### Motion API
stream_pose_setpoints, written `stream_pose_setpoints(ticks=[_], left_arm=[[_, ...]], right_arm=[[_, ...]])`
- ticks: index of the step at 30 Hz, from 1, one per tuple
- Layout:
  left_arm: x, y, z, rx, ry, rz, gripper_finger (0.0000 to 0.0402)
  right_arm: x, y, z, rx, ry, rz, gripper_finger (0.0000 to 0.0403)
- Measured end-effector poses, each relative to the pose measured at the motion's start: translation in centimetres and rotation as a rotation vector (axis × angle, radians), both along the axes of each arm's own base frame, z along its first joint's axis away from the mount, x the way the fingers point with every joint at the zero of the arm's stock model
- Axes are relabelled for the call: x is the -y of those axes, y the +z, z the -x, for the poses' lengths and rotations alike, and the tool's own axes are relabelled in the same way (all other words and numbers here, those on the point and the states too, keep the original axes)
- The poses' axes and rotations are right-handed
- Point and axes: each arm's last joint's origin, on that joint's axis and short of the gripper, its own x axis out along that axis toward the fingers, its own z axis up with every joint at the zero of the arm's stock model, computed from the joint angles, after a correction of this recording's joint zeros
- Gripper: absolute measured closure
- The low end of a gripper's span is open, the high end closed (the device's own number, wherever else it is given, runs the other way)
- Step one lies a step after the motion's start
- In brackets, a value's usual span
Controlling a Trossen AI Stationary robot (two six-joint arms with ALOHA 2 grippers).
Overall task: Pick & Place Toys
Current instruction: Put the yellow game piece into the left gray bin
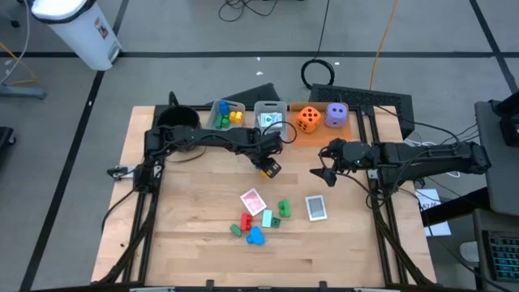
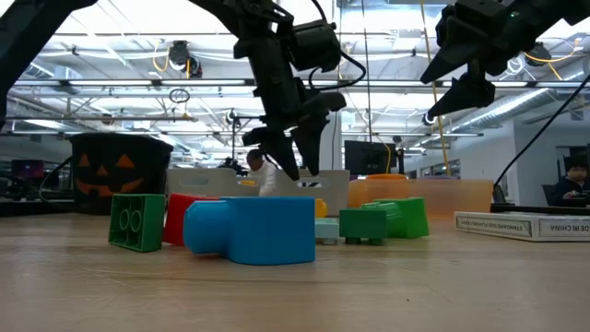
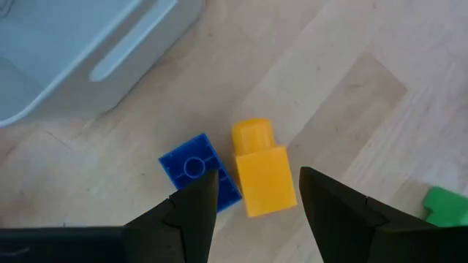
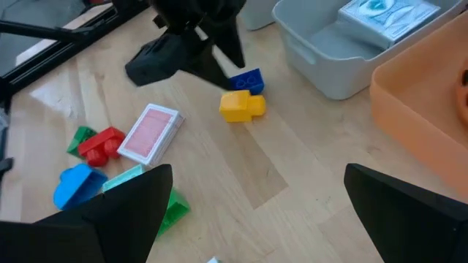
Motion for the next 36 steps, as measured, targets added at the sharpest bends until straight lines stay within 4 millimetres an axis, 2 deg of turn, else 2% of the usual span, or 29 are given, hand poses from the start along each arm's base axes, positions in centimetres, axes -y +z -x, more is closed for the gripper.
stream_pose_setpoints(ticks=[9, 16, 24, 30, 36], left_arm=[[0.0, 0.0, 0.0, 0.004, -0.007, -0.003, 0.0204], [0.2, -1.8, -0.7, -0.012, 0.006, 0.040, 0.0204], [0.9, -1.7, -0.9, 0.000, 0.003, 0.016, 0.0204], [1.2, -2.9, -1.2, -0.027, 0.000, 0.029, 0.0204], [1.2, -3.0, -1.2, -0.033, 0.003, 0.018, 0.0204]], right_arm=[[0.0, 0.0, 0.0, 0.000, -0.008, 0.007, 0.0003], [0.0, 0.0, 0.0, -0.001, -0.008, 0.008, 0.0003], [0.0, 0.0, 0.0, 0.001, -0.013, 0.002, 0.0003], [0.0, 0.0, 0.0, 0.004, -0.018, -0.005, 0.0003], [0.0, 0.1, 0.0, 0.010, -0.019, -0.007, 0.0003]])
